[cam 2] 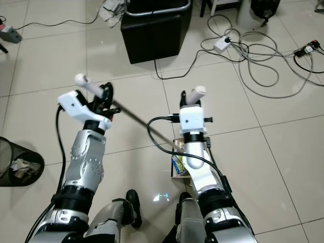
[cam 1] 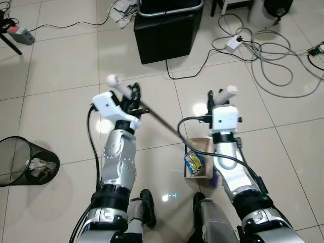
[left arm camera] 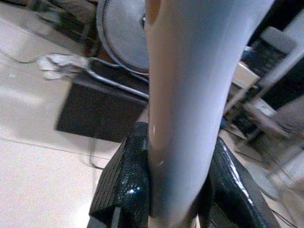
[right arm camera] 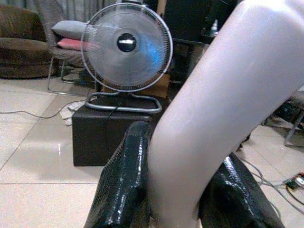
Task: Sweep floor
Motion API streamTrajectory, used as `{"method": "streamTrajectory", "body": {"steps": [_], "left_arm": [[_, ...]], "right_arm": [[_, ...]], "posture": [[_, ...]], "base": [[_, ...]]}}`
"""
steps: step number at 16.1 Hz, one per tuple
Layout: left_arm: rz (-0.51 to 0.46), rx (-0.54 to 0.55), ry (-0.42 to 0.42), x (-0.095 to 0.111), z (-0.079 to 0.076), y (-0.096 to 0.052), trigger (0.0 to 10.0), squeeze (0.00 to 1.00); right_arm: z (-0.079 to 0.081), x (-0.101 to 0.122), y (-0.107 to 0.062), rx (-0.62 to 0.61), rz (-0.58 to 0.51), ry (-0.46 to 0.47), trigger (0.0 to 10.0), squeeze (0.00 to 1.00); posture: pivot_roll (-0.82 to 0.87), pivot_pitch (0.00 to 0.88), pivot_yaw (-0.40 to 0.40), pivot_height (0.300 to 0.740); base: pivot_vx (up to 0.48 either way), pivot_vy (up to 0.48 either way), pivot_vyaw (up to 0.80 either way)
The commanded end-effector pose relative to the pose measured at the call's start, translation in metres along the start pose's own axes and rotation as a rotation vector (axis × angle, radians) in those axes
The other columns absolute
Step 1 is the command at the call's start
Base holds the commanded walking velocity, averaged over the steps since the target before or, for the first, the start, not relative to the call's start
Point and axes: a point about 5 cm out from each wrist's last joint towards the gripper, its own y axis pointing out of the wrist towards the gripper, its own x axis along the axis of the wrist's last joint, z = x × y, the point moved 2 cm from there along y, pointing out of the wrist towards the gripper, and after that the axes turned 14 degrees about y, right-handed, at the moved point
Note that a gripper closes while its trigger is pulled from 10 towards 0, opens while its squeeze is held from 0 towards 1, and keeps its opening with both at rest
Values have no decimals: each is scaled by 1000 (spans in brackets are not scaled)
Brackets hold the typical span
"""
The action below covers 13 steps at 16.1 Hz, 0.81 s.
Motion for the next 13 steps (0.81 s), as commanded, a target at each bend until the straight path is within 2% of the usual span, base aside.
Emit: {"method": "streamTrajectory", "body": {"steps": [1, 2, 4, 7, 8, 10, 11, 12, 13], "left_arm": [[-17, -94, 30, 7, -7, 3, 10000, 0], [-18, -162, 72, 9, -10, 6, 10000, 0], [-35, -211, 100, 16, -12, 10, 10000, 0], [-137, -264, 133, 50, -8, 27, 10000, 0], [-177, -242, 128, 64, 0, 32, 10000, 0], [-199, -205, 130, 71, 8, 35, 10000, 0], [-210, -111, 167, 77, 29, 38, 10000, 0], [-198, -56, 197, 74, 40, 38, 10000, 0], [-193, -40, 201, 73, 42, 38, 10000, 0]], "right_arm": [[-6, -14, -16, -39, 78, 49, 10000, 0], [-11, -9, -18, -54, 58, 81, 10000, 0], [-17, -3, -19, -69, 38, 102, 10000, 0], [-37, -3, -29, -135, 38, 112, 10000, 0], [-41, -4, -31, -144, 45, 112, 10000, 0], [-42, -4, -33, -150, 49, 113, 10000, 0], [-45, -2, -33, -161, 44, 121, 10000, 0], [-46, 0, -31, -161, 39, 127, 10000, 0], [-46, 0, -30, -161, 39, 129, 10000, 0]], "posture": [[-52, 321, 85, 740], [-62, 299, 89, 740], [-69, 285, 91, 740], [-64, 261, 92, 740], [-65, 256, 99, 740], [-66, 249, 103, 740], [-71, 239, 110, 740], [-73, 237, 112, 740], [-79, 234, 114, 740]], "base": [[0, 0, 0], [0, 0, 0], [0, 0, 0], [0, 0, 0], [0, 0, 0], [0, 0, 0], [0, 0, 0], [0, 0, 0], [0, 0, 0]]}}
